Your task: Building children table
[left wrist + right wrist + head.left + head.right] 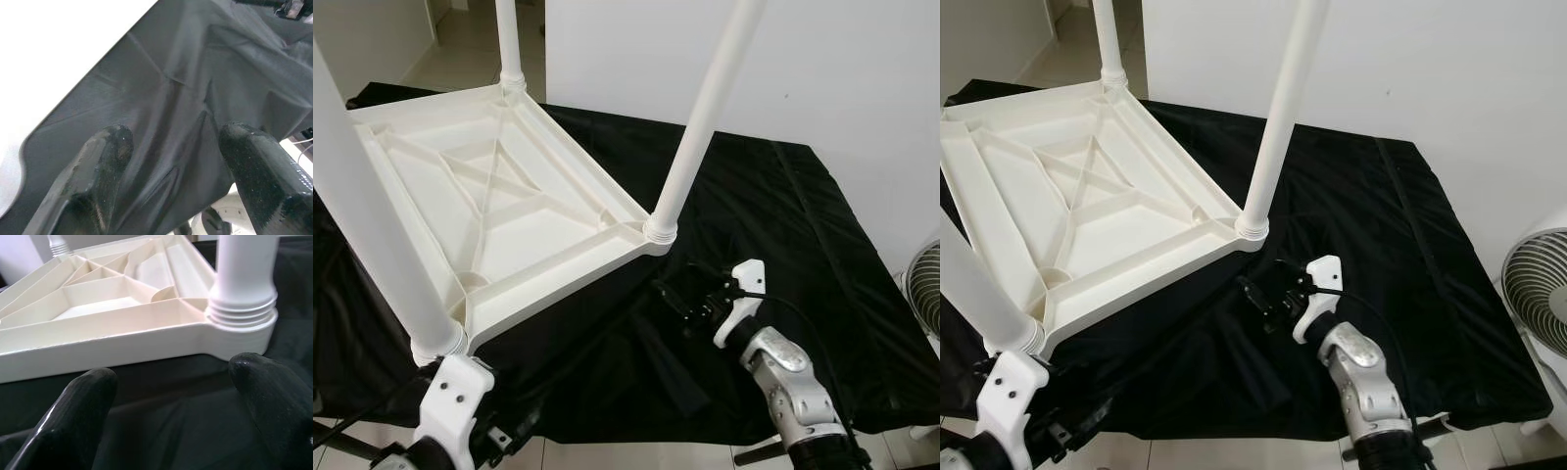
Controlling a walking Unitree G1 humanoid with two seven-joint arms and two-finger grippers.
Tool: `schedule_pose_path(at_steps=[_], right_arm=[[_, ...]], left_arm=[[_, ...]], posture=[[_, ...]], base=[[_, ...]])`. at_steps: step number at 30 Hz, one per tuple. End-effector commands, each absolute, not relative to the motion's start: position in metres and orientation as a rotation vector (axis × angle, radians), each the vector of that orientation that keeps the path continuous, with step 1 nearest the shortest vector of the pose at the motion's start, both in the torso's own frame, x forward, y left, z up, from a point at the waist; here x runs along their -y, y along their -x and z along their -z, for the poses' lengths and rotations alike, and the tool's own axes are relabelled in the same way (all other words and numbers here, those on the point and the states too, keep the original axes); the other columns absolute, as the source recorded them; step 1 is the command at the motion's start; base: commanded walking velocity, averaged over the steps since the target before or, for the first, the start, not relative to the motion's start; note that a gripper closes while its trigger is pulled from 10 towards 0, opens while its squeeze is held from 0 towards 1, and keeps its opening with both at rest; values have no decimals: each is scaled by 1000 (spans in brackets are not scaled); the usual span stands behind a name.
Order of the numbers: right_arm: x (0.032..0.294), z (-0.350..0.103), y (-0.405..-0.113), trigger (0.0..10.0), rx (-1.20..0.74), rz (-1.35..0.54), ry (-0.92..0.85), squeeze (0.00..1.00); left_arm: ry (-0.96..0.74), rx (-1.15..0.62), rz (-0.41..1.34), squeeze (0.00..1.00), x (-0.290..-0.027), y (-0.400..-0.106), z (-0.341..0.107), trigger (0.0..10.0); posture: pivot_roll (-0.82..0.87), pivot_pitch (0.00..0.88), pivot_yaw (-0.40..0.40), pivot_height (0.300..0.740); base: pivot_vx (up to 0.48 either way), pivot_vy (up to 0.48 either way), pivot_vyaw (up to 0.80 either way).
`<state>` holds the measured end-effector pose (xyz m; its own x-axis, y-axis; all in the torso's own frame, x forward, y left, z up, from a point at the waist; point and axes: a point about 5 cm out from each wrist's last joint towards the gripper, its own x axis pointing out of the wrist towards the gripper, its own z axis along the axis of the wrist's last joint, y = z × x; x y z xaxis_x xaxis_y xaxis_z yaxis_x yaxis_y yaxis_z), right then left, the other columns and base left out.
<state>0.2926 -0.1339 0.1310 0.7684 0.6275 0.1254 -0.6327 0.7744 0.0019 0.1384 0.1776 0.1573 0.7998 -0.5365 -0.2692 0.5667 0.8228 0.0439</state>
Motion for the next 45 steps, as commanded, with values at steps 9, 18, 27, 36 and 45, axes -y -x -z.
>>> schedule_pose_path(at_steps=[9, 18, 27, 36, 45], right_arm=[[130, -125, -293, 10000, 114, -701, -51, 0], [127, -122, -290, 10000, 117, -700, -67, 0], [128, -123, -292, 10000, 128, -686, -68, 0], [125, -137, -302, 10000, 161, -629, -40, 0], [126, -149, -331, 10000, 131, -417, 56, 0]], left_arm=[[-265, -366, 561, 0, -222, -125, -168, 10000], [-372, -343, 408, 0, -274, -139, -196, 10000], [-368, -206, 235, 0, -305, -170, -214, 10000], [-254, -48, 244, 0, -286, -209, -216, 10000], [-192, 37, 318, 0, -257, -242, -220, 10000]], posture=[[288, 134, -150, 740], [279, 123, -137, 740], [262, 122, -133, 740], [202, 129, -104, 740], [171, 127, -82, 740]], base=[[0, 0, 0], [0, 0, 0], [0, 0, 0], [0, 0, 0], [0, 0, 0]])
